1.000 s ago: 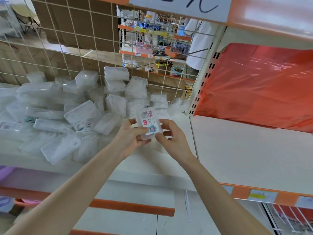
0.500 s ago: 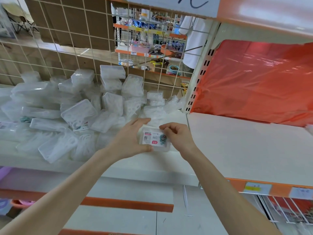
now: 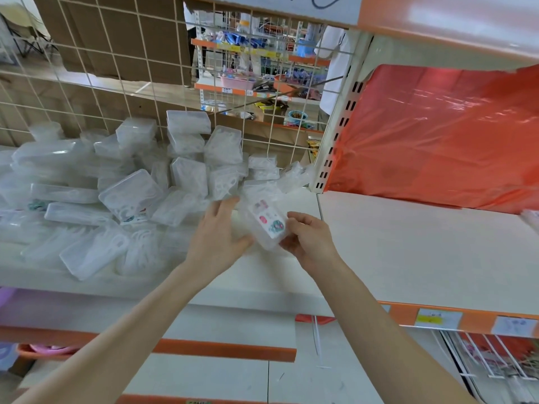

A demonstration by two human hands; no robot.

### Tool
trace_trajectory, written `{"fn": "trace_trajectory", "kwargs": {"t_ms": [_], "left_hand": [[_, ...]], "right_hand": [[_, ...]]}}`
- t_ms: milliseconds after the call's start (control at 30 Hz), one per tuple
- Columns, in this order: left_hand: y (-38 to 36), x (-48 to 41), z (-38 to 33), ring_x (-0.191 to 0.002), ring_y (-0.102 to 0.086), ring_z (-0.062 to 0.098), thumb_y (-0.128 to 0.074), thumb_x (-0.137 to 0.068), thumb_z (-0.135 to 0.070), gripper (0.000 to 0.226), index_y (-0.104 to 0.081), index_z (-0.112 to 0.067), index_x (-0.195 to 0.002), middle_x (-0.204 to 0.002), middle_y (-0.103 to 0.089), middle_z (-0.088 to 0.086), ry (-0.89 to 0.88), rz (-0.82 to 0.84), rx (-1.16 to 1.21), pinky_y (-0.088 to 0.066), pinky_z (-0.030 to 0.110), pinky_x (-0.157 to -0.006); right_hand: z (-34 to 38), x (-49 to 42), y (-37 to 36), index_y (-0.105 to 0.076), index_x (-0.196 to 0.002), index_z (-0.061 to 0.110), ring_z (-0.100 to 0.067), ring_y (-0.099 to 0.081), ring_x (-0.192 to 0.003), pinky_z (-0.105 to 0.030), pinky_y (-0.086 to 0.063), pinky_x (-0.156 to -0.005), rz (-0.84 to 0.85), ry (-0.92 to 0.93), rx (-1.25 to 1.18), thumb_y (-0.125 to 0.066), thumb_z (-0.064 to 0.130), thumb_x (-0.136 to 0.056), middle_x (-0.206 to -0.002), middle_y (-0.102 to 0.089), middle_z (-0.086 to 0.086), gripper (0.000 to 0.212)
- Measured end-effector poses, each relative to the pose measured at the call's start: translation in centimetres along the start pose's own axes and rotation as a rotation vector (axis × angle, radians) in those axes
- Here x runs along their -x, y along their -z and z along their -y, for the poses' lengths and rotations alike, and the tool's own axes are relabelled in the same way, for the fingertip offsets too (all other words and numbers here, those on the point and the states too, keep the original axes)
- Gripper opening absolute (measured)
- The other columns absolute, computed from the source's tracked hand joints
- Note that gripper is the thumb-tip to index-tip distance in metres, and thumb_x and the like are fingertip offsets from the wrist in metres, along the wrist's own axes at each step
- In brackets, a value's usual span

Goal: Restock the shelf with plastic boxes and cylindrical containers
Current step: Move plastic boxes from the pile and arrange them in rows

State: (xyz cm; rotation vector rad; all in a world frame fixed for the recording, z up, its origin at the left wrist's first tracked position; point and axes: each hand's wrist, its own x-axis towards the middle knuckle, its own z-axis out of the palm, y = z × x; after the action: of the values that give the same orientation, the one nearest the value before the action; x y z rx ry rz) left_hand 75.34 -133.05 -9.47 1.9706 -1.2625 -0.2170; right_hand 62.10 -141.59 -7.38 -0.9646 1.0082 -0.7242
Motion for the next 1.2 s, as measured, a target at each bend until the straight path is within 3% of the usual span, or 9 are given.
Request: {"fn": "trace_trajectory", "kwargs": {"t_ms": [133,200,367,533,633,733,800,967,1200], "left_hand": [[-0.7,0.5,-1.1,-0.082,-0.06,0.003,-0.068,-0.08,-0.027,0.059,-0.04,-0.019,-0.131,-0.115,-0.056,-0.005,0.147,0.076,0.335,-0.044,0.016,-0.069],[-0.9,0.6,-1.5,-0.082,-0.06,-0.002,-0.071,-0.076,-0.031,0.064,-0.04,-0.021,-0.13,-0.11,-0.054,-0.013,0.179,0.088,0.421,-0.044,0.019,-0.07],[-0.7,0.0,-1.0,-0.098,-0.055,0.011,-0.082,-0.065,-0.026,0.076,-0.042,-0.017,-0.129,-0.109,-0.052,-0.007,0.163,0.094,0.355,-0.042,0.023,-0.077],[-0.6,-0.4,0.4,-0.103,-0.05,0.012,-0.079,-0.062,-0.034,0.071,-0.047,-0.018,-0.123,-0.108,-0.056,-0.004,0.152,0.108,0.116,-0.038,0.024,-0.075],[0.0,-0.8,1.4,-0.105,-0.053,0.017,-0.077,-0.062,-0.028,0.071,-0.047,-0.015,-0.126,-0.115,-0.059,0.001,0.132,0.151,-0.031,-0.041,0.024,-0.077],[0.3,-0.8,2.2,-0.105,-0.053,0.02,-0.074,-0.065,-0.023,0.068,-0.046,-0.011,-0.125,-0.117,-0.057,0.005,0.083,0.208,-0.165,-0.038,0.023,-0.074],[0.3,-0.7,2.4,-0.106,-0.05,0.021,-0.072,-0.067,-0.02,0.066,-0.045,-0.01,-0.126,-0.118,-0.052,0.006,0.047,0.23,-0.236,-0.034,0.021,-0.076],[-0.2,-0.5,2.5,-0.114,-0.047,0.022,-0.065,-0.072,-0.023,0.072,-0.034,-0.017,-0.137,-0.129,-0.043,0.003,-0.009,0.281,-0.395,-0.033,0.029,-0.095],[-2.2,-1.2,2.3,-0.13,-0.034,0.017,-0.053,-0.084,-0.023,0.059,-0.034,-0.027,-0.139,-0.144,-0.032,-0.003,-0.142,0.349,-0.486,-0.023,0.033,-0.106]], "right_hand": [[-0.4,0.4,-1.0,-0.047,-0.119,-0.011,-0.033,-0.061,-0.082,-0.034,-0.055,-0.068,0.075,-0.12,-0.265,-0.041,-0.018,-0.083,-0.112,-0.059,-0.03,0.037],[-0.7,0.9,-1.4,-0.052,-0.113,-0.012,-0.034,-0.063,-0.083,-0.032,-0.056,-0.07,0.151,-0.105,-0.238,-0.042,-0.019,-0.08,-0.104,-0.064,-0.027,0.035],[-0.9,1.3,-1.1,-0.057,-0.08,-0.001,-0.02,-0.062,-0.062,-0.03,-0.054,-0.066,0.24,-0.119,-0.157,-0.045,-0.011,-0.079,-0.071,-0.068,-0.01,0.016],[-0.8,0.2,1.2,-0.065,-0.079,0.012,-0.016,-0.058,-0.069,-0.025,-0.047,-0.064,0.086,0.066,0.272,-0.05,0.006,-0.087,-0.07,-0.063,0.0,0.018],[-1.3,-1.0,3.7,-0.062,-0.113,0.011,-0.017,-0.056,-0.095,-0.02,-0.04,-0.079,-0.077,0.384,0.786,-0.055,0.008,-0.086,-0.104,-0.062,-0.003,0.027],[-2.0,-2.4,5.3,-0.05,-0.131,0.015,-0.022,-0.043,-0.121,-0.026,-0.034,-0.097,0.035,0.513,1.252,-0.057,0.013,-0.085,-0.132,-0.047,-0.003,0.046],[-2.7,-2.9,5.4,-0.046,-0.134,0.025,-0.02,-0.035,-0.128,-0.031,-0.036,-0.098,0.113,0.532,1.529,-0.053,0.02,-0.088,-0.139,-0.04,0.001,0.047],[-3.1,-3.1,6.1,-0.05,-0.13,0.026,-0.021,-0.033,-0.128,-0.033,-0.029,-0.094,0.006,0.599,1.566,-0.048,0.014,-0.089,-0.139,-0.04,0.001,0.044],[-2.9,-3.5,6.9,-0.046,-0.134,0.022,-0.021,-0.028,-0.132,-0.033,-0.029,-0.098,-0.004,0.572,1.547,-0.044,0.005,-0.089,-0.143,-0.035,-0.002,0.049]]}}
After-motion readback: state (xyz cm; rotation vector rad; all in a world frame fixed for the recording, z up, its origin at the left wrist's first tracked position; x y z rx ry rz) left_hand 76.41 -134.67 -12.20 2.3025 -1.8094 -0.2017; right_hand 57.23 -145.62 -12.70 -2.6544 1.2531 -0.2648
